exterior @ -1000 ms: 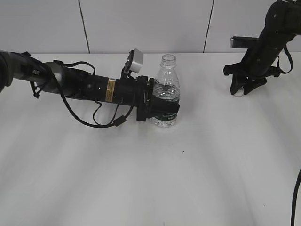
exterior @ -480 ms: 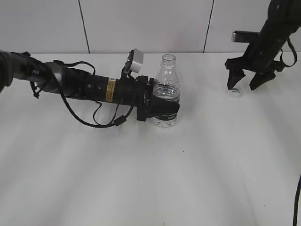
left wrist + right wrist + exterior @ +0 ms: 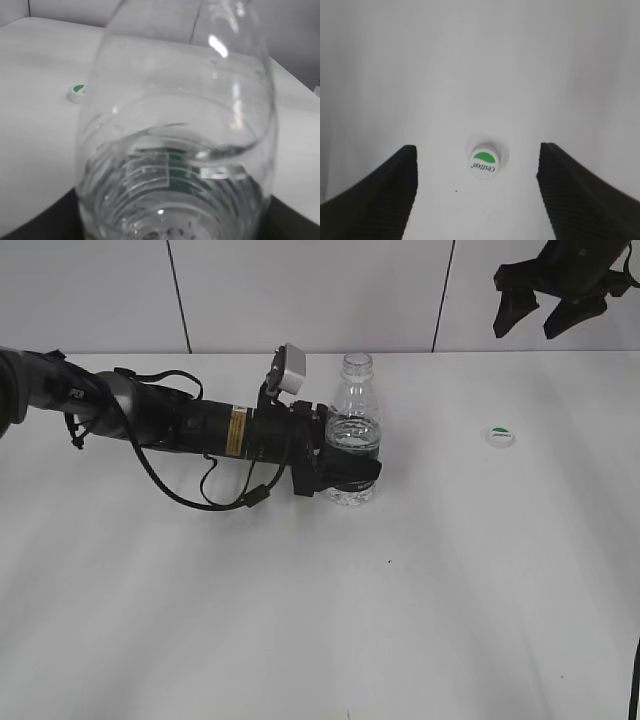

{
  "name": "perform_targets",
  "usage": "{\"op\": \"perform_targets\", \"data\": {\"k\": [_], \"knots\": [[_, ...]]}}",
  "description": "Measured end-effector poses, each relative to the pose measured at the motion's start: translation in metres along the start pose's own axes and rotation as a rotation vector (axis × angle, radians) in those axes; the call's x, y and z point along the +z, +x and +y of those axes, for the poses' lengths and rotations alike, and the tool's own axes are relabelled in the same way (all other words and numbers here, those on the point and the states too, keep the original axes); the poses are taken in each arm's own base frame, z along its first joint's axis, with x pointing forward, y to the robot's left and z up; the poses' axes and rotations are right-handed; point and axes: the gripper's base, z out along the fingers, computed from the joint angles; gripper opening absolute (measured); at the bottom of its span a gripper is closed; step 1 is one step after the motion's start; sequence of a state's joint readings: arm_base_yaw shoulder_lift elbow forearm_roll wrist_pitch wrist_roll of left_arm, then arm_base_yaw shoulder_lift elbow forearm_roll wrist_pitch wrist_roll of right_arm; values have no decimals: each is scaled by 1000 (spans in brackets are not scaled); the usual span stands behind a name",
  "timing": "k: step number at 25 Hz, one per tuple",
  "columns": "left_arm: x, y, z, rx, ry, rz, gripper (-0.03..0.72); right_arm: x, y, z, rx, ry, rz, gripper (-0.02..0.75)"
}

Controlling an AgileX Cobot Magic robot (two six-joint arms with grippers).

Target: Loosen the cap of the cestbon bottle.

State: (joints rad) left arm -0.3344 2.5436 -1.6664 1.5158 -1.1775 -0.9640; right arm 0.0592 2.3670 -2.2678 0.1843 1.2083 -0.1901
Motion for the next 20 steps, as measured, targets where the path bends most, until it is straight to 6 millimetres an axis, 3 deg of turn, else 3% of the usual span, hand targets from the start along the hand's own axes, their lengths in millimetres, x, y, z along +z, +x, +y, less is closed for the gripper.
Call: {"op": "perform_targets", "data": {"k": [6,11,20], "knots": [[0,14,4,-8,-43,71,510,-19,-12,2,3,7,-72,568],[0,14,3,-10,-33,64,547,-26,-15,3,6,7,-97,568],[-7,-21,-5,49,26,-3,559,-30,-17,4,6,5,-112,571]]}}
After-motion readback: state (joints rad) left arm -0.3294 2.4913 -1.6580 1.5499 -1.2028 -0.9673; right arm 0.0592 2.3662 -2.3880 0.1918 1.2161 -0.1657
